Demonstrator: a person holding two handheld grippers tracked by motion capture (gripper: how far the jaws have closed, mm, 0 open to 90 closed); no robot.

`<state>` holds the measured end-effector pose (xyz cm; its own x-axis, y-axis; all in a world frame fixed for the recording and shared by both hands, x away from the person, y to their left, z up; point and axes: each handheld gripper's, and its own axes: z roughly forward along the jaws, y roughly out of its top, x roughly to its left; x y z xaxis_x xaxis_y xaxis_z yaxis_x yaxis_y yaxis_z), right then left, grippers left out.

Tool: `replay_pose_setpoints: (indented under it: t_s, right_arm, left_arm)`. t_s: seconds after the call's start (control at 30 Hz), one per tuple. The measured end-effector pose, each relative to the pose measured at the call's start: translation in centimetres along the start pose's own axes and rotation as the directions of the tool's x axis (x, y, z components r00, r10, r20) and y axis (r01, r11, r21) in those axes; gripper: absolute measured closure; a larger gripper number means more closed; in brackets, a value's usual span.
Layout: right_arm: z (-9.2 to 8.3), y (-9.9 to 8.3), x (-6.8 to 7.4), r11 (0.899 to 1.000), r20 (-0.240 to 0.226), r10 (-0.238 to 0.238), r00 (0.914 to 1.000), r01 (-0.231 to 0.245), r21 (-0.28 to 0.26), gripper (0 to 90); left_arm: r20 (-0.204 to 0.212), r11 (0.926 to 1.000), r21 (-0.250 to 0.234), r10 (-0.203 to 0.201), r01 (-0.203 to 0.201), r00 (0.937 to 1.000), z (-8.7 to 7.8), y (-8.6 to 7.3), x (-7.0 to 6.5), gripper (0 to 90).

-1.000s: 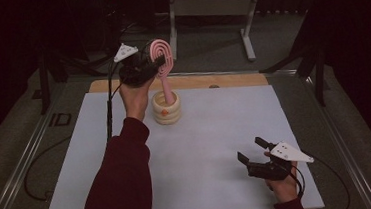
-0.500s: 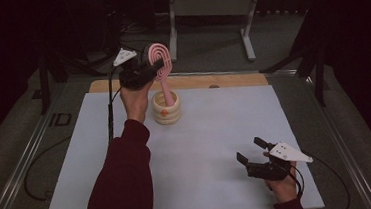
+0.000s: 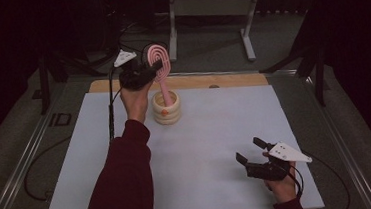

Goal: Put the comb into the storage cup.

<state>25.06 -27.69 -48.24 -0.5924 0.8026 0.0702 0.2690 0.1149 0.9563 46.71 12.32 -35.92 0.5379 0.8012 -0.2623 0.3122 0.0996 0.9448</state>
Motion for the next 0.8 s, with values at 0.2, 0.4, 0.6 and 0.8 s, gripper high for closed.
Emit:
replay_pose_setpoints:
  t_s: [0.2,0.4,0.6,0.8]
  right_arm:
    - [0.0,-0.1,-0.1,1.000,-0.002,0.001,1.0000,-0.001,0.003,13.2]
    - [0.0,-0.1,-0.1,1.000,-0.002,0.001,1.0000,-0.001,0.005,13.3]
    - [0.0,-0.1,-0.1,1.000,0.000,0.000,1.0000,0.000,0.006,13.3]
    - [-0.1,-0.1,-0.1,1.000,-0.002,0.001,1.0000,-0.001,0.006,13.3]
  left_arm:
    - [-0.006,0.9999,0.011,-0.012,0.012,0.9999,0.4,-0.5,0.2,64.7]
    - [-0.012,0.9998,0.016,-0.014,0.014,0.9998,0.7,-0.9,0.2,64.7]
    - [-0.020,0.9998,0.015,-0.016,0.017,0.9997,0.8,-1.2,0.2,64.7]
    - [-0.022,0.9994,0.030,-0.014,0.015,0.9997,1.2,-1.9,0.0,64.7]
